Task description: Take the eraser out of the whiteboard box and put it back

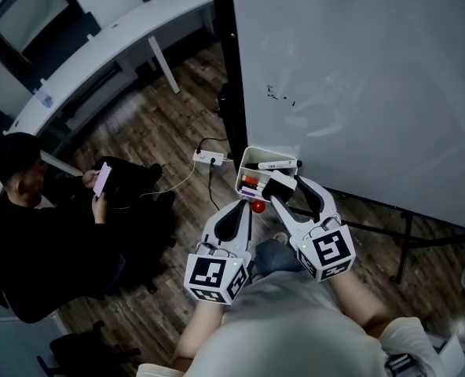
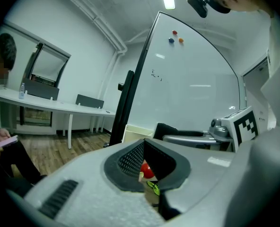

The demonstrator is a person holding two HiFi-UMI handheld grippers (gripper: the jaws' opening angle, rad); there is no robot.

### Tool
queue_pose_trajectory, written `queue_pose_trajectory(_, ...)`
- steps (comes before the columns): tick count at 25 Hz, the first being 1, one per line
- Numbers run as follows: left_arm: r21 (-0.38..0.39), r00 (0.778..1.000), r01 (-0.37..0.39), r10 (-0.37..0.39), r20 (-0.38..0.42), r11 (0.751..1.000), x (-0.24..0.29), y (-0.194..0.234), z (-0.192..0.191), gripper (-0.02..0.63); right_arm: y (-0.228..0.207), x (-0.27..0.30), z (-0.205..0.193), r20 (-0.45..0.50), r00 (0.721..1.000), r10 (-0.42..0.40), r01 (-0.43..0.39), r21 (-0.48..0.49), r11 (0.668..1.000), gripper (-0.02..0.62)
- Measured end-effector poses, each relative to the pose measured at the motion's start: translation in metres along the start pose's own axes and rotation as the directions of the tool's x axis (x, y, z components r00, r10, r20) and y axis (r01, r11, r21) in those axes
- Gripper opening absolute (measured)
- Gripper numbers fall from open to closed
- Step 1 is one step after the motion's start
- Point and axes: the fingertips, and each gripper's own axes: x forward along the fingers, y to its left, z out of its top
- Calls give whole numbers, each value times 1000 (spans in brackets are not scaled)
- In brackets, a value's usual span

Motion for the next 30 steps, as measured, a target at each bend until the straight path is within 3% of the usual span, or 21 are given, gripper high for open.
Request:
queue_pose_trajectory(9,-4,1000,-5,5,-2,1000,3,0,-1,5,2,-1,1,5,1000,-2,2,-30,1000,187)
queue_pose_trajectory(30,0,1000,-19,19,2,1000,-4,-4,-2,5,6,-6,12,29,1000,-1,2,-53,999,176)
